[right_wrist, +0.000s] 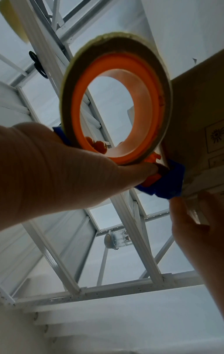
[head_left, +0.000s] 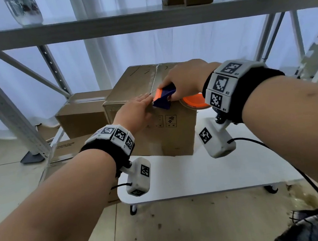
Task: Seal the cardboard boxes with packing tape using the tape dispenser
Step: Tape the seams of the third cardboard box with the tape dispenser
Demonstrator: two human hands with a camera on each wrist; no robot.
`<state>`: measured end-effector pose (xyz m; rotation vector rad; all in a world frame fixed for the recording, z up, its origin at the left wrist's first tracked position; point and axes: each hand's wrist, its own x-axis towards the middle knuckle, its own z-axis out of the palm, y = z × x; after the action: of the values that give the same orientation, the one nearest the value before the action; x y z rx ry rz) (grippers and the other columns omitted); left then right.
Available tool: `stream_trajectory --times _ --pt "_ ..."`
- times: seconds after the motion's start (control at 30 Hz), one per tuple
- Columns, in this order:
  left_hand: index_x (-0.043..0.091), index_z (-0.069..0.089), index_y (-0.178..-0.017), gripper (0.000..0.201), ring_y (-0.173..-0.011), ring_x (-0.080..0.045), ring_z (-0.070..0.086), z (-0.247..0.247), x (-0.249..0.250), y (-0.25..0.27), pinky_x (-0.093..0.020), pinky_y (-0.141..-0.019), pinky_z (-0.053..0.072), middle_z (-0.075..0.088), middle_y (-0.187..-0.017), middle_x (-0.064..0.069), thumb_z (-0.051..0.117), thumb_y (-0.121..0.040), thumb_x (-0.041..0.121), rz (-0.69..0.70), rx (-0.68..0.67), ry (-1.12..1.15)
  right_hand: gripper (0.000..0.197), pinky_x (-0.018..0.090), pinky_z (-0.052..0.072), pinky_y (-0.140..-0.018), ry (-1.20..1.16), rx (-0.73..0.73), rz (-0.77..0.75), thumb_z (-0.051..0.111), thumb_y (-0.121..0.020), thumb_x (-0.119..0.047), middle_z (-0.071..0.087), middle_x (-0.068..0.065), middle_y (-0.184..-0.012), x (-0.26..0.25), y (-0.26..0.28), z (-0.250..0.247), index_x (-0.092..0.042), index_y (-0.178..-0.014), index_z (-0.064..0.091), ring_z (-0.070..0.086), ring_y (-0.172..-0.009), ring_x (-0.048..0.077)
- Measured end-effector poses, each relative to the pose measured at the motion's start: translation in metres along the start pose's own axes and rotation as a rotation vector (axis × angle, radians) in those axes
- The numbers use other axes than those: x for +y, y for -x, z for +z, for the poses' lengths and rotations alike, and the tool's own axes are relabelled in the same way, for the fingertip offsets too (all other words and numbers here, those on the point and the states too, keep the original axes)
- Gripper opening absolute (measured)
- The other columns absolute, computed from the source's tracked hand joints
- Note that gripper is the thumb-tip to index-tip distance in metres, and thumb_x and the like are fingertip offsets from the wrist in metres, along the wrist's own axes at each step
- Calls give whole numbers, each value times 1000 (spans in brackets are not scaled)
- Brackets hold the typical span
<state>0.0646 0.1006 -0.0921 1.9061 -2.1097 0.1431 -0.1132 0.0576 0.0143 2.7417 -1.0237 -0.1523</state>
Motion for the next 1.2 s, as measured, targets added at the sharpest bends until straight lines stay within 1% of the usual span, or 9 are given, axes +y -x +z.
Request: stream_trajectory --times 0.2,0.33,0.43,0.53,0.67,0.8,0.9,1.07,1.2 --pt "18 28 -150 60 -143 -14 23 0 3 3 -25 -115 13 27 -155 0 47 -93 17 -7 33 -14 40 32 40 -72 21 19 4 54 -90 -46 59 -15 -117 10 13 -4 -46 -130 49 54 -104 14" --pt "20 27 -149 58 -144 -14 21 3 4 5 -27 -116 10 26 -156 1 46 -94 18 -9 76 -3 48 31 37 -71 51 -15 69 53 -91 -51 56 -14 -121 23 28 7 -46 -138 41 44 -95 9" --pt "23 21 -151 63 -145 -14 17 2 -3 9 -29 -118 7 20 -157 3 47 -93 20 -4 38 -57 49 30 36 -70 34 7 86 53 -91 -51 56 -14 -122 24 29 14 -47 -138 40 47 -100 11" --pt "20 19 -151 64 -146 -15 15 -1 -14 17 -31 -119 8 19 -158 1 47 -94 23 -99 49 -73 48 30 36 -71 14 9 93 53 -91 -50 57 -13 -123 24 28 13 -47 -138 41 47 -99 10" --pt "18 17 -151 66 -146 -17 13 0 -9 16 -34 -120 8 17 -158 -1 47 -94 30 -155 39 -87 47 30 37 -72 8 26 90 53 -92 -49 57 -13 -123 24 28 17 -46 -138 41 51 -108 14" --pt "22 15 -152 67 -147 -15 9 7 20 7 -30 -119 3 15 -159 1 48 -93 28 2 20 -56 49 31 38 -77 2 44 98 52 -92 -51 55 -12 -128 25 31 20 -47 -139 40 50 -115 14" --pt "21 18 -151 67 -146 -15 11 15 32 1 -28 -119 3 19 -158 2 50 -92 26 37 41 -18 49 31 37 -77 6 51 99 51 -92 -52 54 -11 -129 25 32 19 -46 -139 40 50 -116 16" --pt "21 25 -150 64 -145 -14 18 17 28 1 -28 -119 6 25 -156 2 51 -91 23 32 82 -21 45 31 36 -72 28 24 54 51 -92 -50 57 -14 -115 23 33 6 -47 -136 43 46 -96 10" --pt "21 23 -150 64 -144 -14 19 17 28 3 -26 -118 5 25 -156 2 50 -92 23 56 112 -45 48 32 38 -73 -17 35 45 53 -92 -50 53 -15 -107 30 36 2 -48 -138 40 43 -94 9"
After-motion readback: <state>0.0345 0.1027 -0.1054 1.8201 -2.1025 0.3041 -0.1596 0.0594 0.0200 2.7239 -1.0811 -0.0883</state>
